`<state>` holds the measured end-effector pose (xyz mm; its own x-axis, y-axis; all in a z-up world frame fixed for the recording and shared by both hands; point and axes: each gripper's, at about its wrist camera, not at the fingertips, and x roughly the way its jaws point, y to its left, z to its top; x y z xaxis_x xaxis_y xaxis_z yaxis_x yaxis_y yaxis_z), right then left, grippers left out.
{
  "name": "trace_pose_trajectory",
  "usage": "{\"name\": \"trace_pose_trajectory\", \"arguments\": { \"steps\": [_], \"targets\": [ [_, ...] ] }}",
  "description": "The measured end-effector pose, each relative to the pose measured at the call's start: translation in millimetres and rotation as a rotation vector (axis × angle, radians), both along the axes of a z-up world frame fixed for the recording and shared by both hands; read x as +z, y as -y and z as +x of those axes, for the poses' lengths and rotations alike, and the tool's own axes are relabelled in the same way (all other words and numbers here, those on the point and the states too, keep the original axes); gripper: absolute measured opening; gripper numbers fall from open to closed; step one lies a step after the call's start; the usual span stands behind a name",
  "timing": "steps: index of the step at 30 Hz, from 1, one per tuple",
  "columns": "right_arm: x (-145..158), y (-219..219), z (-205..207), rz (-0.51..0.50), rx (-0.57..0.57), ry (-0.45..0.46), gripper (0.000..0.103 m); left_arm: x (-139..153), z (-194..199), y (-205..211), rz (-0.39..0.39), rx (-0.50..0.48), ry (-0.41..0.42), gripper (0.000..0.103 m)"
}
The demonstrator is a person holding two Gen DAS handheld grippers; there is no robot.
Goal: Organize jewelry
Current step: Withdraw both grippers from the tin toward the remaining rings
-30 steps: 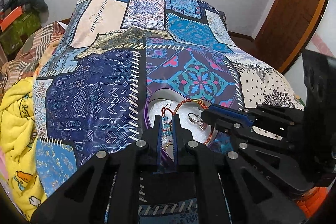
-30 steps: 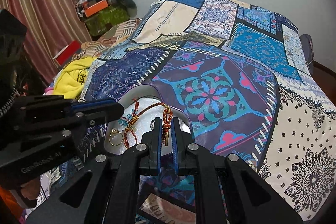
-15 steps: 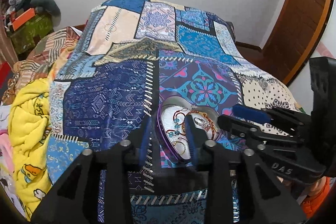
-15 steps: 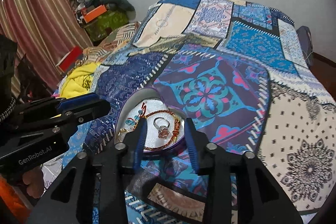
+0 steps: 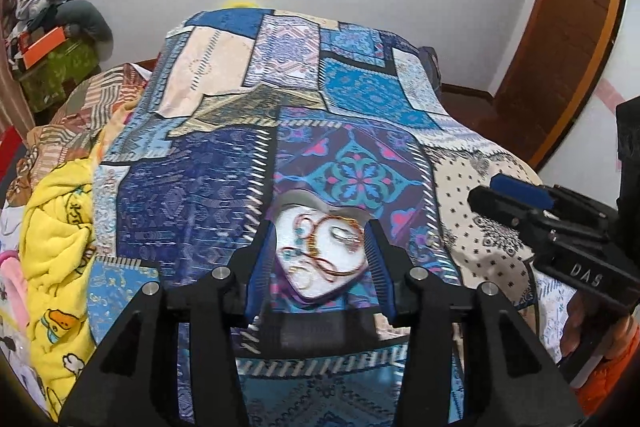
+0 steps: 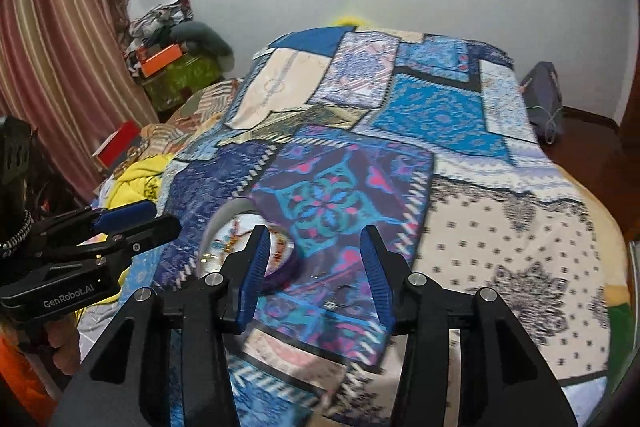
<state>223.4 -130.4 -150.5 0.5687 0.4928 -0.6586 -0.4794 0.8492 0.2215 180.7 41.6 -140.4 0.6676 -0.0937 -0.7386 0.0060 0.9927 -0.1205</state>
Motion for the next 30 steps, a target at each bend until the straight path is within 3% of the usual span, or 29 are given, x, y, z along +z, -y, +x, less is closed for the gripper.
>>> {"name": "trace_pose_trajectory", "arguments": {
  "steps": [9, 20, 25, 30],
  "targets": [
    [-10.5, 48.0, 4.2, -0.05, -0.098, -0.029, 0.043, -25.3, 10.3, 42.7, -0.037, -0.092, -0.083, 0.045],
    [-46.9, 60.3, 2.6, -0.106, -0.079, -0.112, 0.043, -75.3, 20.6, 78.1, -0.051, -0.187, -0.207, 0.044],
    [-61.7, 59.7, 2.4, -0.104, -0.061, -0.149, 0.043, -89.2, 28.9, 86.4, -0.036, -0.225, -0.234, 0.021],
    [-71.9, 54.7, 9.1, -0.096, -0.04, -0.181, 0.043, -95.1, 40.7, 90.1, -0.014, -0.225, -0.23, 0.013]
  ]
}}
